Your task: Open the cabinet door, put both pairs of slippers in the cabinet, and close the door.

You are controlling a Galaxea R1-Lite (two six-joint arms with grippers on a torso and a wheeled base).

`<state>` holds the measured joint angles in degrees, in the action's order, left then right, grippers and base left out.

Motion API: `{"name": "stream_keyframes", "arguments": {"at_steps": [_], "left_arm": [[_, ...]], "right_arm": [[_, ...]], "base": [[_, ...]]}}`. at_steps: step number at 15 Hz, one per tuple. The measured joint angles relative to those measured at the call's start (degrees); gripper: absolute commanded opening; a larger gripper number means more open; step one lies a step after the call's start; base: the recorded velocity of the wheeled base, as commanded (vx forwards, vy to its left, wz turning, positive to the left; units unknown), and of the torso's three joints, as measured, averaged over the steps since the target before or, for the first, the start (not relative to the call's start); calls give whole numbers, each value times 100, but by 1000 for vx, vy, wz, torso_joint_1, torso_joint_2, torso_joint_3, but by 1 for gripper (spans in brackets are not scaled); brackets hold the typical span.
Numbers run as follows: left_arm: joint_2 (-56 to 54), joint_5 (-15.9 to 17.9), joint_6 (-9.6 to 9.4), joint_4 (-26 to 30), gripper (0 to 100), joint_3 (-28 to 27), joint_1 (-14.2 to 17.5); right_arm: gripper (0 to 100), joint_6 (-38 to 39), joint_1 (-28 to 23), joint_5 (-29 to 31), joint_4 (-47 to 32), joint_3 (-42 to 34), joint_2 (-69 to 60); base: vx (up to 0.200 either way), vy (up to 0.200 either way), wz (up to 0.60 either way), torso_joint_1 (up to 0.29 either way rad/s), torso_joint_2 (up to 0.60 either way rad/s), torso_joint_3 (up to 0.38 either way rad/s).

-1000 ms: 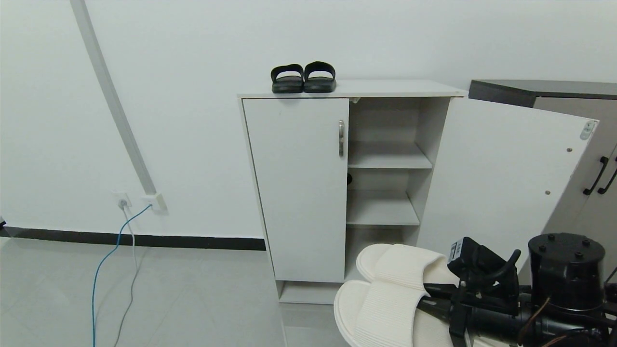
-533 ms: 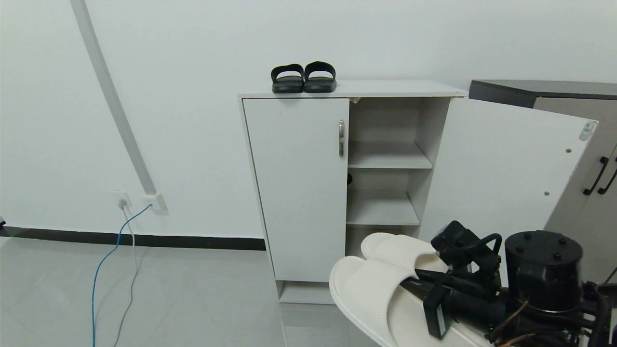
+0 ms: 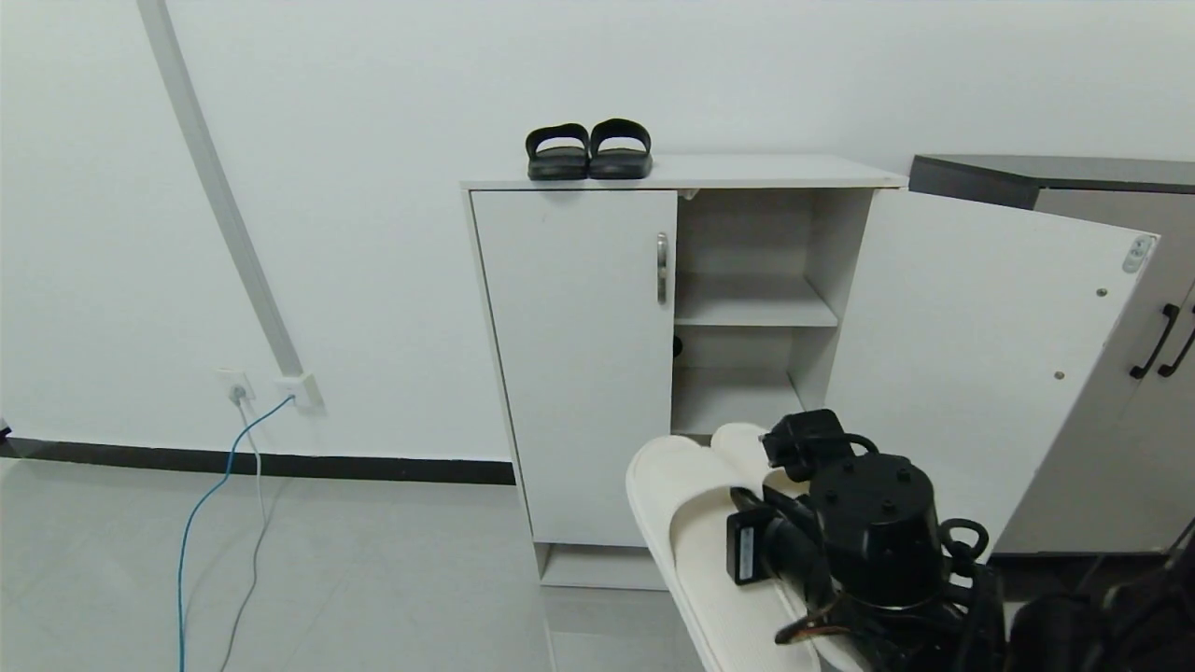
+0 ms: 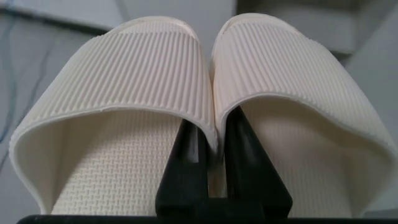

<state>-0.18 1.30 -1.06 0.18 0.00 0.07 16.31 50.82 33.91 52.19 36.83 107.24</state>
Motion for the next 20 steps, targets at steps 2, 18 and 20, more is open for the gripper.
{"name": "stream_keyframes", "arguments": {"at_steps": [2,18,20], "left_arm": [[2,-2,2,0,0,-7,0],[7,-7,28,0,0,-11,-2],[7,-9,27,0,0,-10,0]], "right_arm": [[0,41,-127,700,-5,396,356],[0,30,-280,1143,23,707,929],[0,22,-280,1150,26,711,948]], "base": [[100,0,0,1,1,1],[63,-25,0,0,1,1],[0,-200,0,7,0,5]]}}
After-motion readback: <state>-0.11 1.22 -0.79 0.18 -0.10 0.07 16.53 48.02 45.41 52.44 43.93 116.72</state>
